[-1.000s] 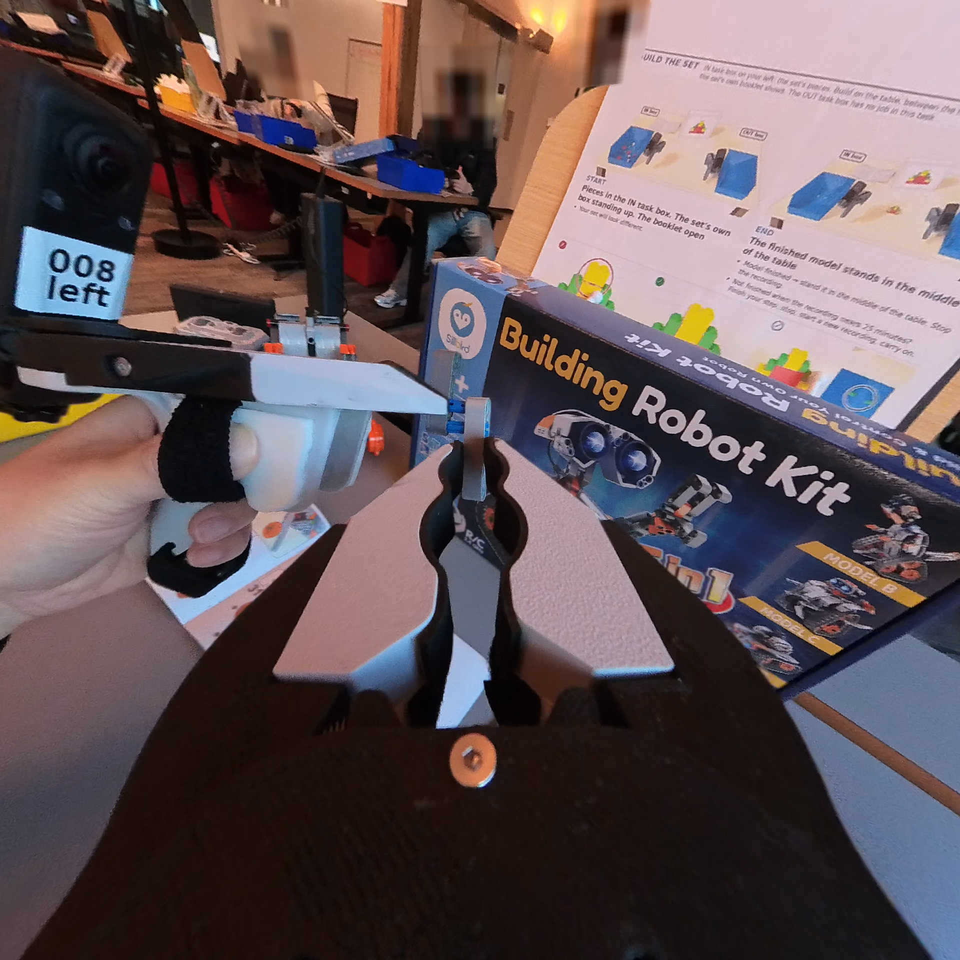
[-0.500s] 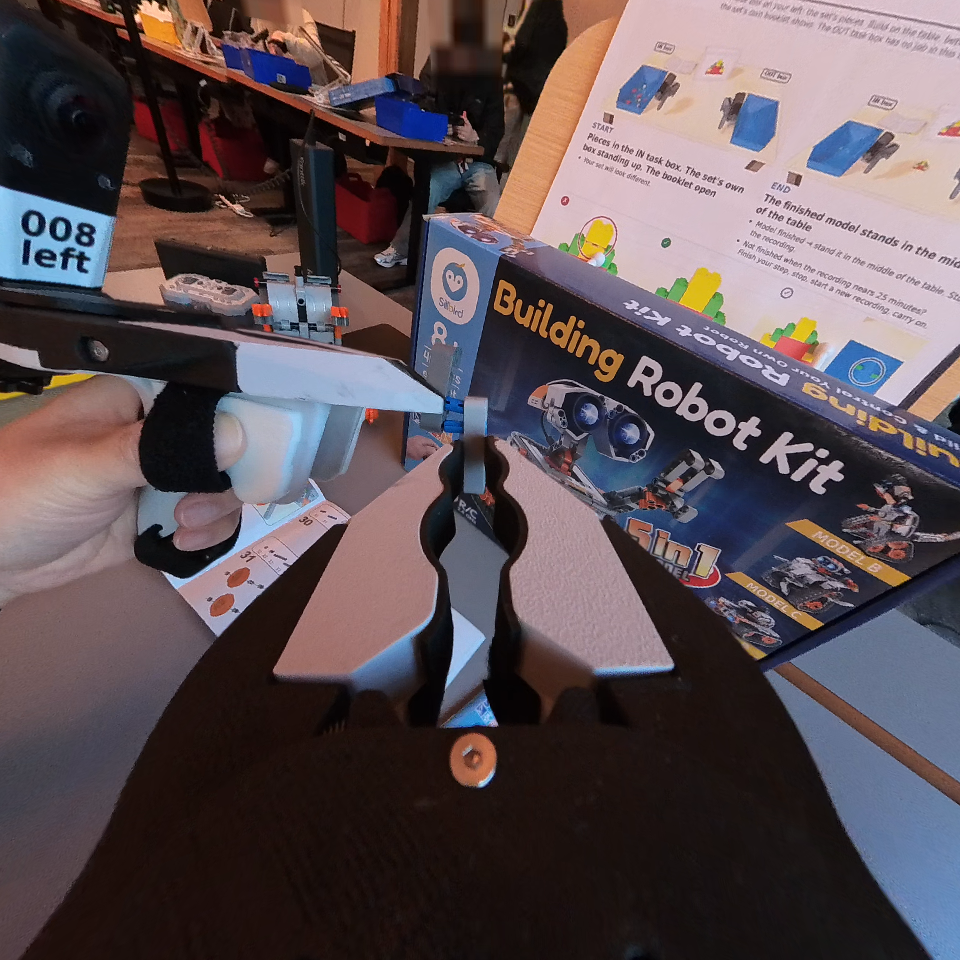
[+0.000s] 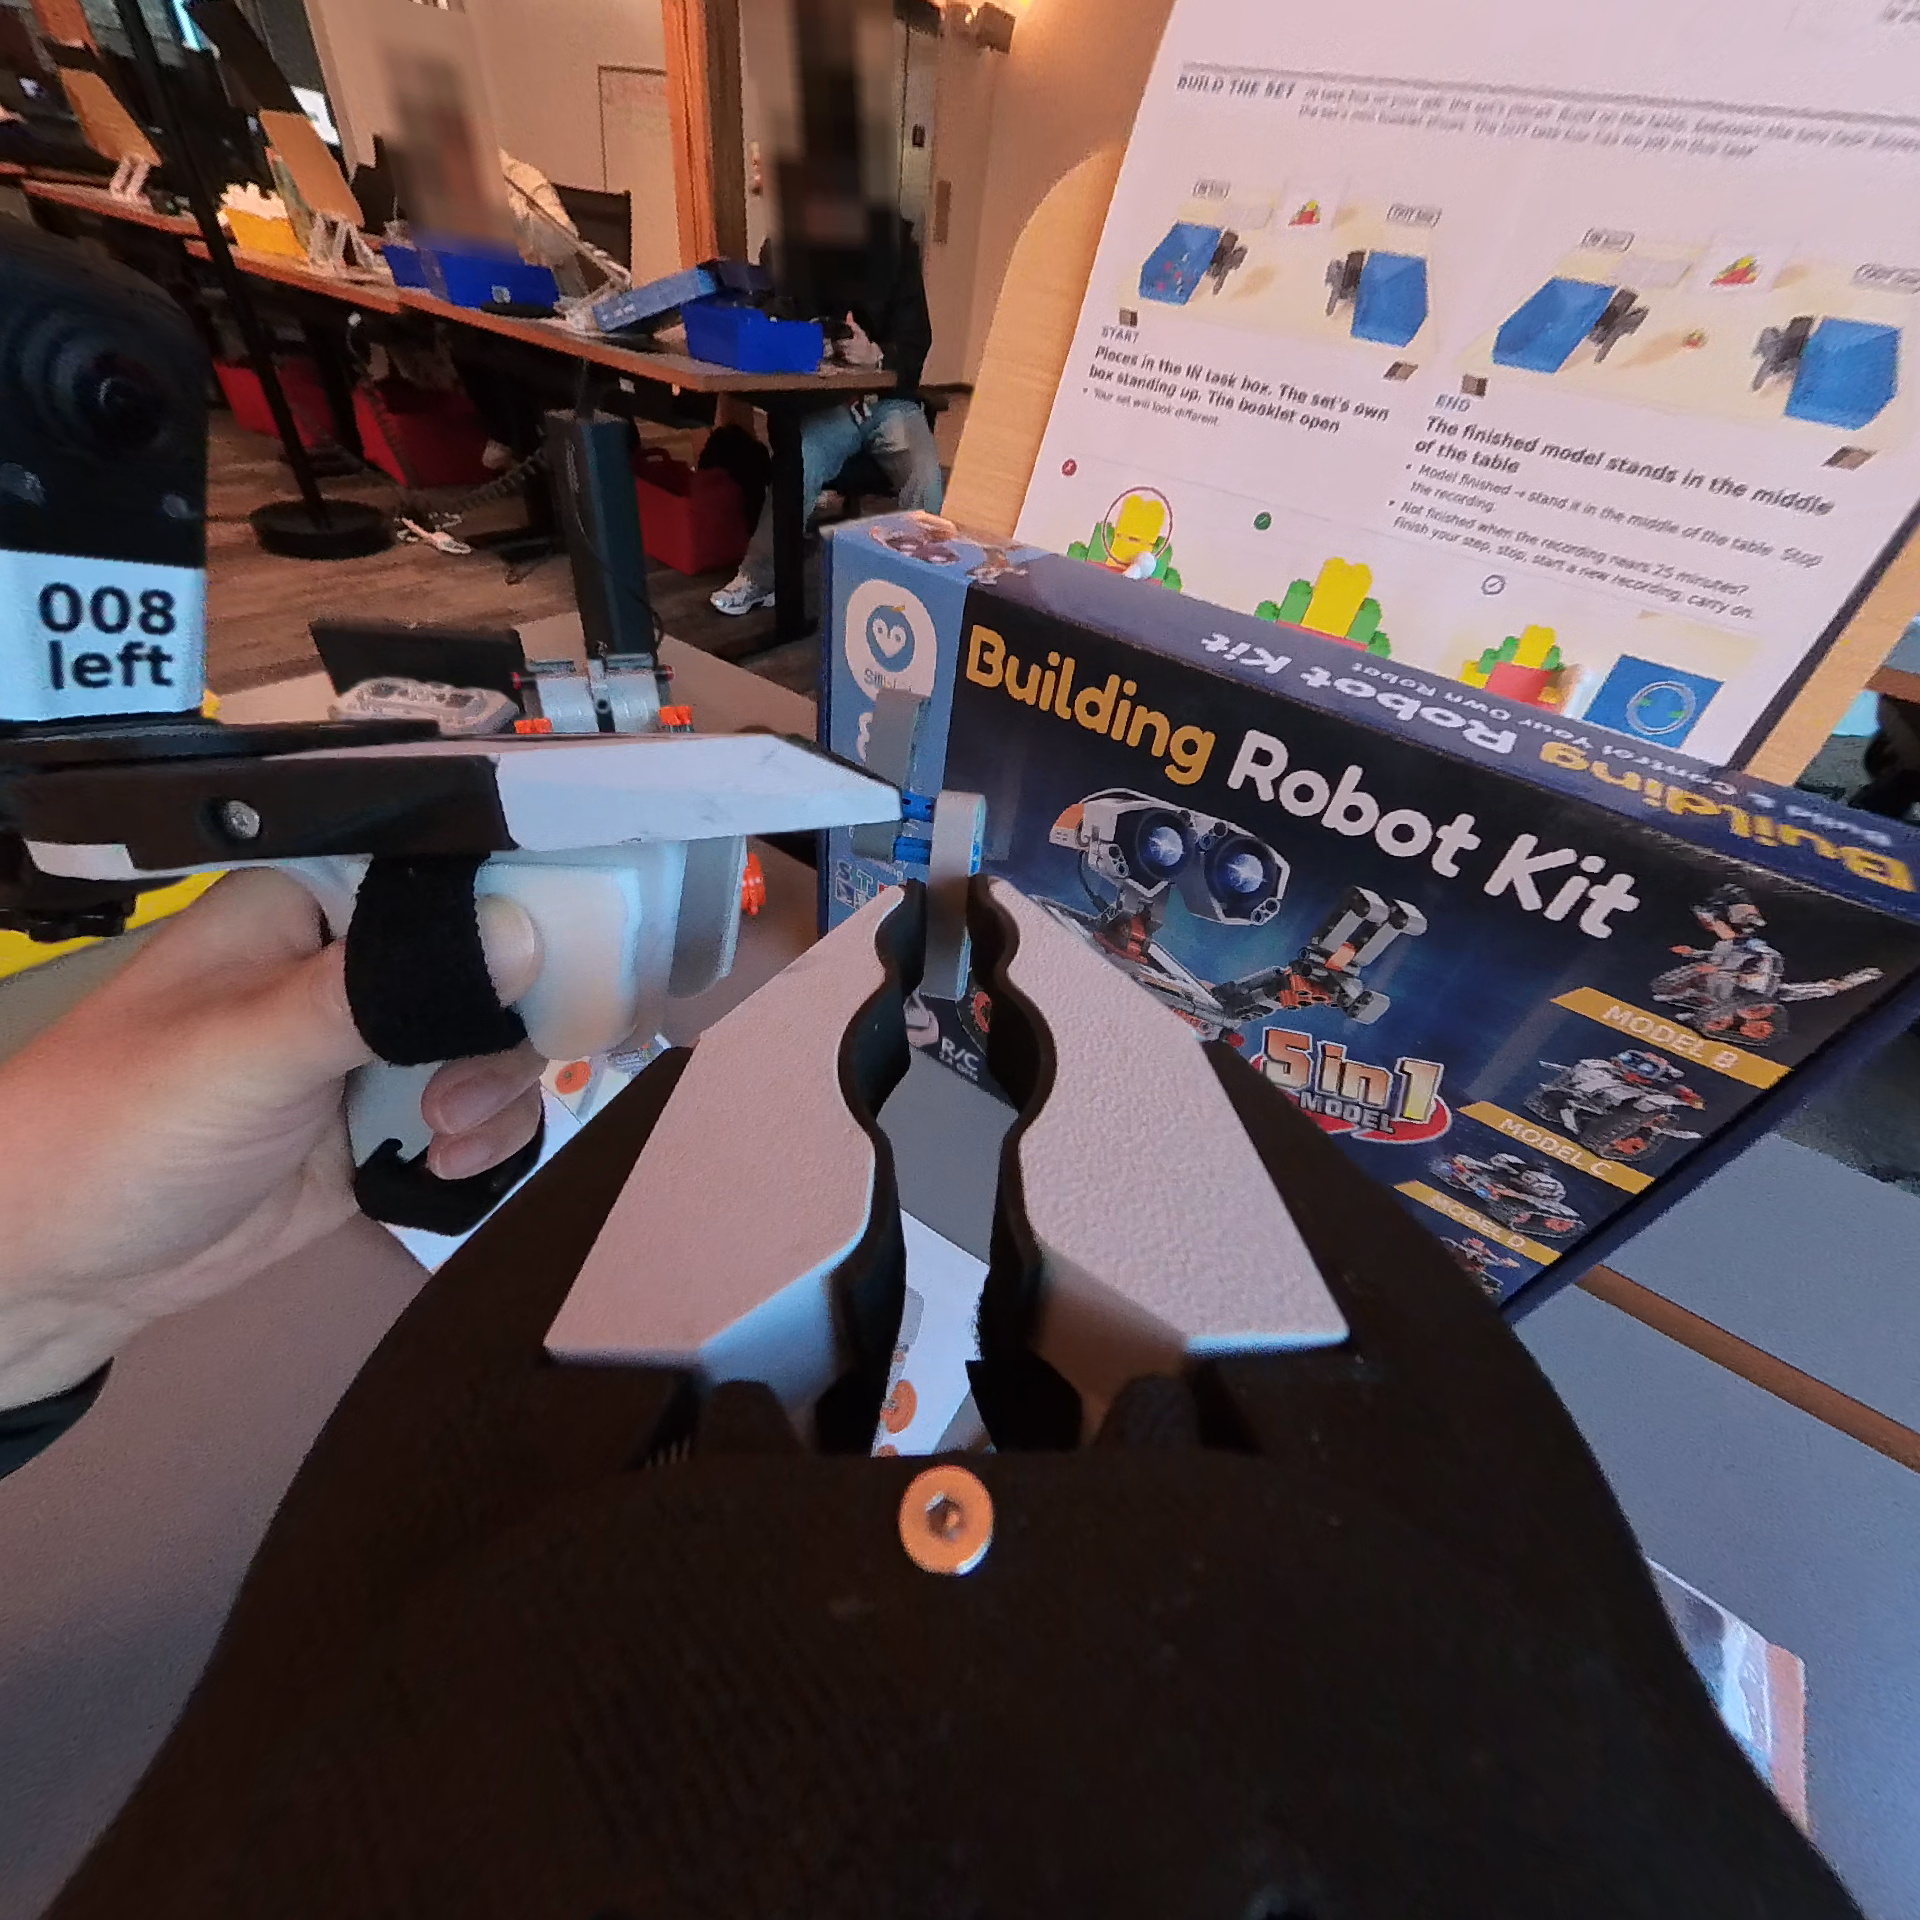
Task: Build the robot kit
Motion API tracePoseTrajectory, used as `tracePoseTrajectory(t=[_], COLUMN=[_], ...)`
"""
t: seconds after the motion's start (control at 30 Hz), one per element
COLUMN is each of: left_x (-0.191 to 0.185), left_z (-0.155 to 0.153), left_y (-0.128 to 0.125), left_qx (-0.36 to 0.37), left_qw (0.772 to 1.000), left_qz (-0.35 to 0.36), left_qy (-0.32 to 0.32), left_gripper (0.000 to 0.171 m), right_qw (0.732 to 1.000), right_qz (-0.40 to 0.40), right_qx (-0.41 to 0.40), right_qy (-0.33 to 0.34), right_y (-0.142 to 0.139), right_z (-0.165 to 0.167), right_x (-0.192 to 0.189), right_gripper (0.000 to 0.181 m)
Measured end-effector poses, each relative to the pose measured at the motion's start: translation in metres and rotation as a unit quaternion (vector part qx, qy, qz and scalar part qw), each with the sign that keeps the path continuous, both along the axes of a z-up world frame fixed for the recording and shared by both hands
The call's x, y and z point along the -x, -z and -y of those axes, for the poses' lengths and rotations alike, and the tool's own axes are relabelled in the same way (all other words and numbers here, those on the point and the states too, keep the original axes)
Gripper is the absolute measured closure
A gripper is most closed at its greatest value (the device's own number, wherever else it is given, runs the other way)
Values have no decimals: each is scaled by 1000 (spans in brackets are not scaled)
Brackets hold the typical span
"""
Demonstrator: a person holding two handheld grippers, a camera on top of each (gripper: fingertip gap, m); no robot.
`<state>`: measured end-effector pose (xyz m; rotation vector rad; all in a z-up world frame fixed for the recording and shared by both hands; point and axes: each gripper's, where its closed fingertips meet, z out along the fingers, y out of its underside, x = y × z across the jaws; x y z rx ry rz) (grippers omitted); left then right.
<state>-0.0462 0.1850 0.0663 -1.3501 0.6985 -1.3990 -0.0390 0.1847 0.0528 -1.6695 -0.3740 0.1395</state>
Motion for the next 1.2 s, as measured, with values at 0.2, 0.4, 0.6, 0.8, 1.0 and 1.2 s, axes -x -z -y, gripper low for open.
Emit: tracePoseTrajectory(t=[0.2,0.4,0.6,0.8,1.0,1.2], left_x=[-6,4,29,55,67,64], left_z=[39,95,142,162,150,147], left_y=[-16,-6,19,69,114,121], left_qx=[17,33,50,114,182,171], left_qw=[999,999,999,993,983,985], left_qz=[6,-13,-1,13,21,1], left_qy=[33,23,-2,-28,-33,-25], left_gripper=[167,167,167,167,167,167], right_qw=[1000,999,999,995,987,985], right_qz=[-5,-45,-48,-66,-132,-152], right_qx=[-4,6,22,70,71,71], right_qy=[15,4,2,-27,-50,-50], right_y=[-14,-4,21,74,116,121], right_z=[40,96,144,163,153,149], right_x=[-5,6,31,57,68,65], right_gripper=[174,174,174,174,174,175])
